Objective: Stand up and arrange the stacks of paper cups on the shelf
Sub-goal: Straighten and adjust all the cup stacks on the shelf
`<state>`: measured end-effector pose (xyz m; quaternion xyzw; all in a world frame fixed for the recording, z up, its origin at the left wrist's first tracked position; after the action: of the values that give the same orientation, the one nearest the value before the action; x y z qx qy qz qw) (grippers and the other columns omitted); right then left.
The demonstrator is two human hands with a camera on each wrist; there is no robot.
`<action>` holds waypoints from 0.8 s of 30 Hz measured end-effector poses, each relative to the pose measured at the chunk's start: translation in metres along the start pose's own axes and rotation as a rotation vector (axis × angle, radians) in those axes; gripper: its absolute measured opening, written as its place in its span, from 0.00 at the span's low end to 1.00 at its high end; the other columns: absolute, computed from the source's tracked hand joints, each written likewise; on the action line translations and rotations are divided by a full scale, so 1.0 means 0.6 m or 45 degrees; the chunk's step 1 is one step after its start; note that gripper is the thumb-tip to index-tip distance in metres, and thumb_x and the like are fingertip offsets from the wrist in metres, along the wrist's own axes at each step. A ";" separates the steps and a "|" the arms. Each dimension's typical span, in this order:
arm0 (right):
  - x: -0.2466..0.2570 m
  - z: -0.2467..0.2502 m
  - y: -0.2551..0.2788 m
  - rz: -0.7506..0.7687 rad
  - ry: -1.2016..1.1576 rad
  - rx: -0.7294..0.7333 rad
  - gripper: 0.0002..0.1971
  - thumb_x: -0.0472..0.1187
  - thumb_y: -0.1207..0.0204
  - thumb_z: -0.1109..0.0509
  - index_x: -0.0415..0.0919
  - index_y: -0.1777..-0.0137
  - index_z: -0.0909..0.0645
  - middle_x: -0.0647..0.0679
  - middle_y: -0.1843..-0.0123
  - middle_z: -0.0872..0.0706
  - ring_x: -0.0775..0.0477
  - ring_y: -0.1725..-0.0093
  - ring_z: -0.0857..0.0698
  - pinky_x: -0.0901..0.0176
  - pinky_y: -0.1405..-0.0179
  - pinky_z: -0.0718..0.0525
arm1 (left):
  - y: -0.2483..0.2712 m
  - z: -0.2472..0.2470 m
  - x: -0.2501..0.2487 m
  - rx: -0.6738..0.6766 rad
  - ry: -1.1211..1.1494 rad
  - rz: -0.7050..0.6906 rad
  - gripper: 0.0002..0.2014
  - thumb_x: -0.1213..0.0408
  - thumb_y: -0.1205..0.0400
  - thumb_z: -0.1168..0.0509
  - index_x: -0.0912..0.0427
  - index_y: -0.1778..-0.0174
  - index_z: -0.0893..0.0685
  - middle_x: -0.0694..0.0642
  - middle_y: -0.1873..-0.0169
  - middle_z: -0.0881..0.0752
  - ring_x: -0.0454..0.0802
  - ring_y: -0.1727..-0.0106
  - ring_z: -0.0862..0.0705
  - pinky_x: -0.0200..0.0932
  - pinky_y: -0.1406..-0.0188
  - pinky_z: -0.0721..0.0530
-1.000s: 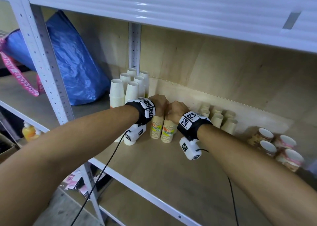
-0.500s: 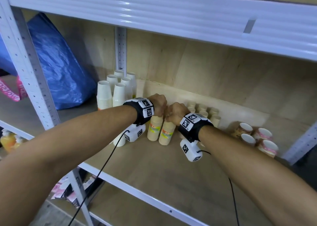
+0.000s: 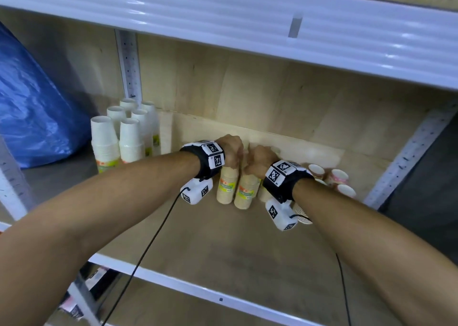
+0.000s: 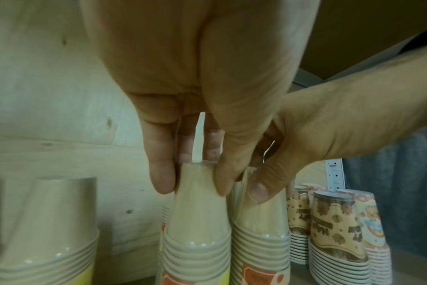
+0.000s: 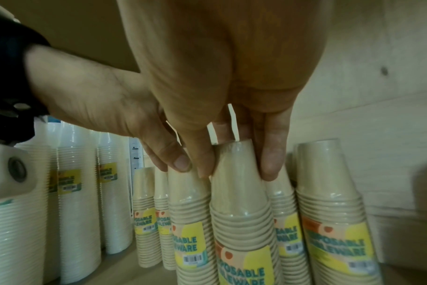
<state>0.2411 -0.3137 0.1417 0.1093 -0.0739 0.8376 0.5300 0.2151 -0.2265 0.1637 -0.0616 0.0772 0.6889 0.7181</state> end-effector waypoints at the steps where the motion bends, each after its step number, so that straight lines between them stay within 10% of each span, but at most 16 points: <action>1: -0.008 0.001 -0.001 -0.013 -0.003 -0.006 0.17 0.41 0.28 0.23 0.36 0.42 0.16 0.42 0.47 0.12 0.42 0.46 0.13 0.55 0.54 0.19 | -0.004 -0.002 -0.006 0.003 0.013 -0.005 0.16 0.68 0.24 0.25 0.65 0.40 0.13 0.62 0.42 0.13 0.50 0.54 0.20 0.41 0.62 0.23; 24: -0.051 -0.013 -0.030 -0.036 -0.012 -0.036 0.14 0.41 0.33 0.21 0.37 0.49 0.13 0.41 0.51 0.10 0.41 0.50 0.12 0.50 0.50 0.12 | -0.044 -0.030 -0.002 0.033 0.179 -0.025 0.17 0.66 0.26 0.23 0.59 0.42 0.13 0.58 0.45 0.13 0.56 0.46 0.14 0.41 0.58 0.20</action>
<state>0.2694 -0.3308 0.1266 0.1070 -0.0867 0.8285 0.5428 0.2412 -0.2325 0.1456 -0.1013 0.1356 0.6749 0.7182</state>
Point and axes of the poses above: each hand's wrist, its own y-axis away from the middle knuckle, its own z-axis out of the back of the hand, x = y × z, the point moved 8 cm from there along -y, towards the middle knuckle
